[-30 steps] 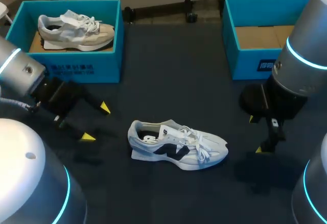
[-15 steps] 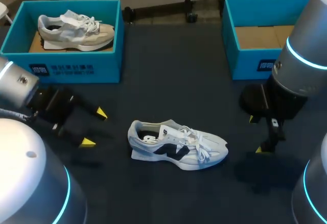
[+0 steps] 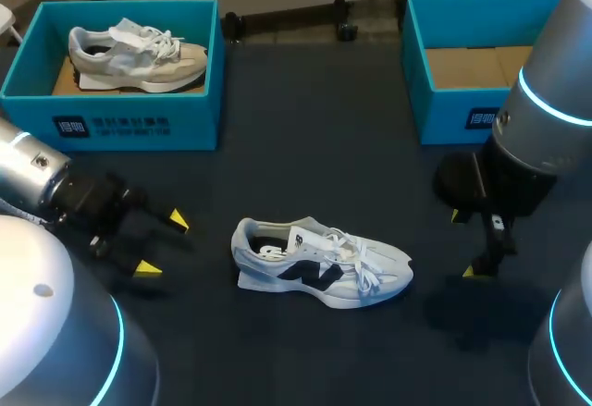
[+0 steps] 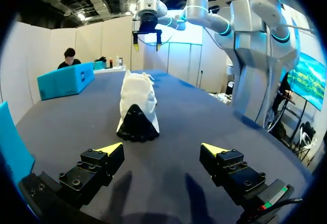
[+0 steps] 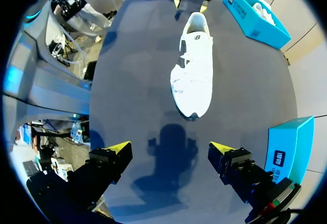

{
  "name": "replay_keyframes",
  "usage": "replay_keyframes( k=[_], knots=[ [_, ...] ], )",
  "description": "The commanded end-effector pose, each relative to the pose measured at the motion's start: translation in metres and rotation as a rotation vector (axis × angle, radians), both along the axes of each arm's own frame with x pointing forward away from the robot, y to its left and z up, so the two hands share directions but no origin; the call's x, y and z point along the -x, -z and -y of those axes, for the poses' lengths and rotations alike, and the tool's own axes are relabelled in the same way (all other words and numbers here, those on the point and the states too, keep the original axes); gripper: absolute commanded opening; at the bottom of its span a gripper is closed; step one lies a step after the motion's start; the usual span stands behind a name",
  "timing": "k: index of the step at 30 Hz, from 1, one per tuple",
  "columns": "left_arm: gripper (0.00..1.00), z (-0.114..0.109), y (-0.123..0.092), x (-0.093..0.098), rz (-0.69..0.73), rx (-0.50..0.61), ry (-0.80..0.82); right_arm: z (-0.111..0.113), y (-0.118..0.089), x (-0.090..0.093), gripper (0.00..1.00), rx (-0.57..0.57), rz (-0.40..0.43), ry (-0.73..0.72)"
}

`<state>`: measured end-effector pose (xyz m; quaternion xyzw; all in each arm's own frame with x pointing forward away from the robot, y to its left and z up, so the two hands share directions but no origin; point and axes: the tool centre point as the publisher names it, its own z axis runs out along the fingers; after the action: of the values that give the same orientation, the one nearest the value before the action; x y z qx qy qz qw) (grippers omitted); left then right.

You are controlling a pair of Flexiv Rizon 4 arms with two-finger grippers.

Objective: Take the shoe out of the shoebox, open the shoe tongue, remove and reinsert the insole, then place the shoe into the shoebox

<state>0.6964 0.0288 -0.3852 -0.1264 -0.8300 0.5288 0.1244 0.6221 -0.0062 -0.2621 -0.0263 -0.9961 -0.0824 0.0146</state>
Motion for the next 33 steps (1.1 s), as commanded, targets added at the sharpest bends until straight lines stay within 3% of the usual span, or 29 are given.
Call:
replay_keyframes(
  k=[1,20,33],
  knots=[
    [1.0,-0.003,0.011,0.004,-0.003,0.049,-0.02,0.0,0.002,0.0,1.0,0.0,0.001,0.0],
    [1.0,-0.004,0.015,0.0,-0.055,0.129,-0.208,0.0,0.002,0.0,1.0,0.0,0.001,0.0],
    [1.0,-0.013,0.025,0.011,-0.059,0.183,-0.295,0.0,0.002,0.0,1.0,0.0,0.001,0.0]
  ],
)
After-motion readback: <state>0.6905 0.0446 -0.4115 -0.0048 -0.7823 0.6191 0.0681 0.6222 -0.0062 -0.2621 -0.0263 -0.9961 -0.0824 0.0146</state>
